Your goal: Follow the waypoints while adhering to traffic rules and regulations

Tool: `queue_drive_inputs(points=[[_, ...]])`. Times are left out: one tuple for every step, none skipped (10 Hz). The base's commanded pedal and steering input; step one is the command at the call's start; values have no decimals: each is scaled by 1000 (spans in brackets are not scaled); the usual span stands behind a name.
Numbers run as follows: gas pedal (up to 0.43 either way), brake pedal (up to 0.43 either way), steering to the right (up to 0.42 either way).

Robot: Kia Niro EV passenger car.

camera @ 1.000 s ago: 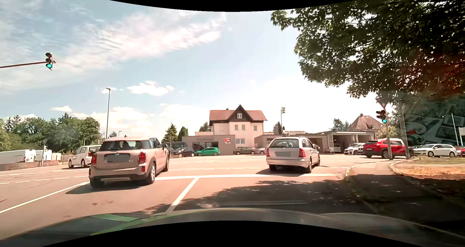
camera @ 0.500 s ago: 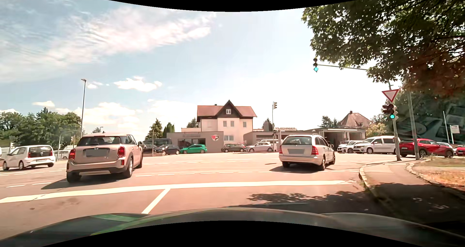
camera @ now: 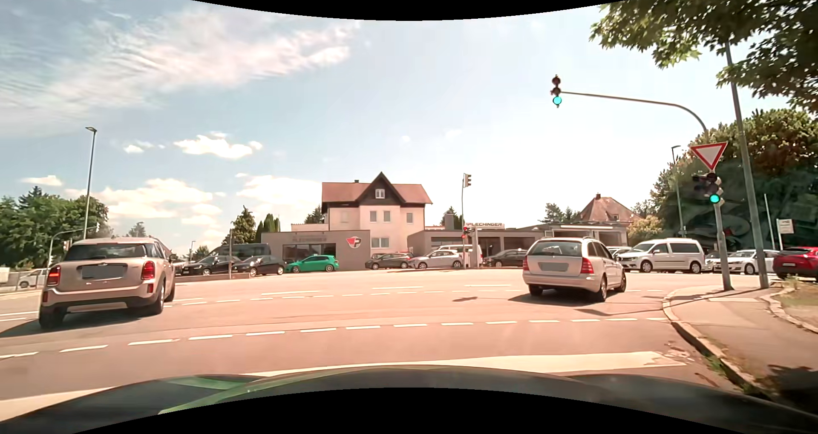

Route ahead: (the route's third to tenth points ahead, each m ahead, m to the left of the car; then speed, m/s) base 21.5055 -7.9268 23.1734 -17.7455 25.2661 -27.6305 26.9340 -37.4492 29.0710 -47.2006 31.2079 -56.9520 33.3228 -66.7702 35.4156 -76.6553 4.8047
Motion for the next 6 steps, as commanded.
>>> queue_drive_inputs(points=[[177,0,97],[177,0,98],[177,0,101],[177,0,111],[177,0,124],[177,0,140]])
